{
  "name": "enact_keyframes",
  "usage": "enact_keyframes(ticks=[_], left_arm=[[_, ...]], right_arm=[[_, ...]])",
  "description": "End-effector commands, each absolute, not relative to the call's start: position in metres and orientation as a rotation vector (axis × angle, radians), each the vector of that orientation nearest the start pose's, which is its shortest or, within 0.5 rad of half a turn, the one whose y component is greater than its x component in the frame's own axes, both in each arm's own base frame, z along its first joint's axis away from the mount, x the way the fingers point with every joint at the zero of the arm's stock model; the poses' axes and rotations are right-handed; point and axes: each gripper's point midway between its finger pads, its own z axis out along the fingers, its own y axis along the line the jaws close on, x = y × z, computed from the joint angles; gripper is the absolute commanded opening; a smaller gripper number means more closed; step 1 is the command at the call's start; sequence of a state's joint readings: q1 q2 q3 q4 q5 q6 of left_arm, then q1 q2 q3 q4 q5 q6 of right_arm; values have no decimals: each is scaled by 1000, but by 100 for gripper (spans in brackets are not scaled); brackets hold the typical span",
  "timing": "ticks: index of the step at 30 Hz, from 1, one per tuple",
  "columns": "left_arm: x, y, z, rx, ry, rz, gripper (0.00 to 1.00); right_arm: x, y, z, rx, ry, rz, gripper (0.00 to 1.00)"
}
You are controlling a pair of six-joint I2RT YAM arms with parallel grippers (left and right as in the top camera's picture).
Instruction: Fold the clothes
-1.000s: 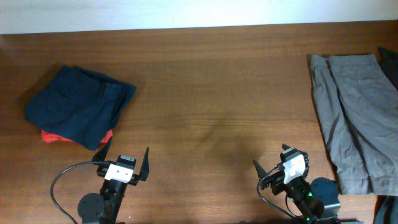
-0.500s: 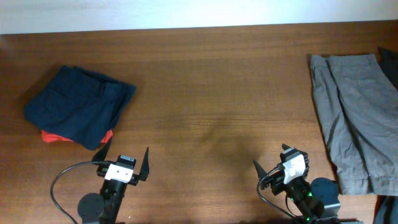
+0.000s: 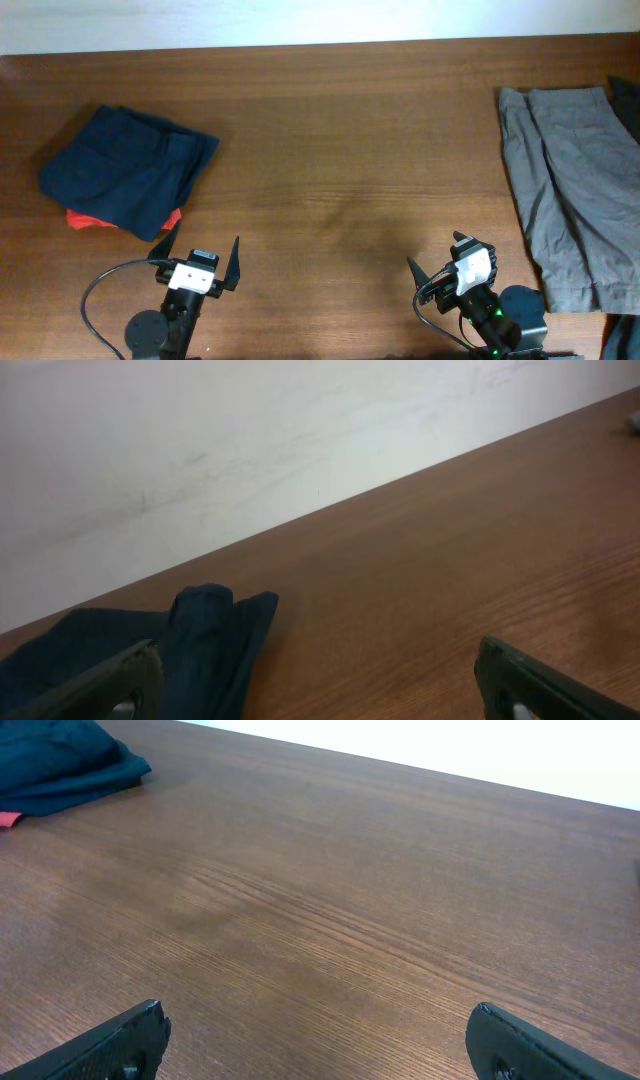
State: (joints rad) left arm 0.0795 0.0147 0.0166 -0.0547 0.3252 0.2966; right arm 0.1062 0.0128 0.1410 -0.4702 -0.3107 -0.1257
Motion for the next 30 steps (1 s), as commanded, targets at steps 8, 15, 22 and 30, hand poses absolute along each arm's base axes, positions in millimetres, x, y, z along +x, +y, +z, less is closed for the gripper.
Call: enact_keyframes(ticks=[8,15,22,30], left_arm=[[242,-36,160,378,1591,-16,99],[242,-38,156,107,1675,-297,99],[239,-47,183,129,1742,-360,99],[253,-46,256,198,1942,-316,99]], right_arm=[[208,75,126,-417,1859,290,99],[208,76,160,-255,1815,416,99],[204,75,205,-157,1878,479,99],[236,78,233,-158,2178,468,99]])
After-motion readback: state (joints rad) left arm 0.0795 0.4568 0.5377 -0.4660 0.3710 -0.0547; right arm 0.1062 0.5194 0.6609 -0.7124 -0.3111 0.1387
